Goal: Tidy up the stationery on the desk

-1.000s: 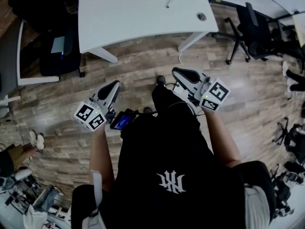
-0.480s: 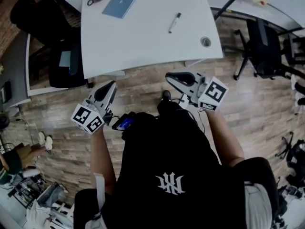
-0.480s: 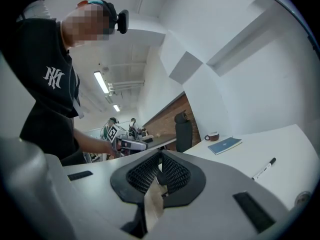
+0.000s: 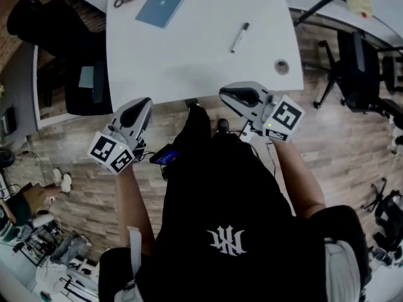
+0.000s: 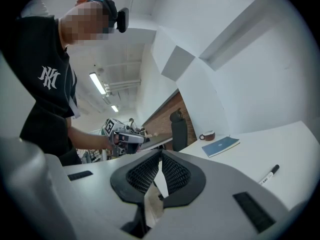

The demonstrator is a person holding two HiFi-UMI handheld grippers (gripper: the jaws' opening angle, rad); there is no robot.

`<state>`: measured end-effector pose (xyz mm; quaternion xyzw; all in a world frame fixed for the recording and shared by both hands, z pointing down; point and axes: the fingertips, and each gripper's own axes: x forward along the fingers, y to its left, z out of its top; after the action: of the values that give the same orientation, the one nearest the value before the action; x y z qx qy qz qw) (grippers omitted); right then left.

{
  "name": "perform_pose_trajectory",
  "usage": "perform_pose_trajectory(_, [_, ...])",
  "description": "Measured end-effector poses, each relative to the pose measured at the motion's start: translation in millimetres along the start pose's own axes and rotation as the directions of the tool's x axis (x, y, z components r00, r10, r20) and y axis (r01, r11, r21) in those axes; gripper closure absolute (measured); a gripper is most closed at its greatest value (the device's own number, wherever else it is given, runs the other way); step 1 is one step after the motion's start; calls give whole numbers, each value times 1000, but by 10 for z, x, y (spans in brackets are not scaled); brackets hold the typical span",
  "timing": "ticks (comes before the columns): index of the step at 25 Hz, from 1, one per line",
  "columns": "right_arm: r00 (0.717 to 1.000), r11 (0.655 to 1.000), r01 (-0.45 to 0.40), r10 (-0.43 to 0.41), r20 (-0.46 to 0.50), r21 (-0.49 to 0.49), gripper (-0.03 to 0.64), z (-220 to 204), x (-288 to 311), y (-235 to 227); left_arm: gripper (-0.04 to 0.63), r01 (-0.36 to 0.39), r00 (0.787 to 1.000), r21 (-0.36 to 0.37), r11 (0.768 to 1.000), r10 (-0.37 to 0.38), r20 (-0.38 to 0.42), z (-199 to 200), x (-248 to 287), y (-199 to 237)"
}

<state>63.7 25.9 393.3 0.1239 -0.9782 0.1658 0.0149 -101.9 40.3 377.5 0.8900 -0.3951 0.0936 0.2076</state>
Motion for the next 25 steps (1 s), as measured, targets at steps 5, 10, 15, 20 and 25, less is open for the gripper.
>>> perform_pose_trajectory(5, [1000,1000,19,-19,-13,7,574,124,250,-362,594,-1,1000,9,1000,1,-17,213,173,382])
perform_pose_trajectory(10, [999,1000,30,-29,-21,8,574,405,533,-650,594,0,1000,32,999,0,-25,522,232,794])
perform_pose_trajectory(15, [1000,999,25,-25,1,22,574,699,970,-887,594,-2,1000,44,999,3,-15,811,209,1288])
perform_pose_trajectory(20, [996,993,76,-79,29,95,574,915,1472,-1359,594,15,997,53,998,-11,-79,917,368,1949])
perform_pose_trajectory(25, [987,982,157,-158,7,103,571,990,1658,-1659,594,62,991,74,995,-52,-126,1029,585,2276])
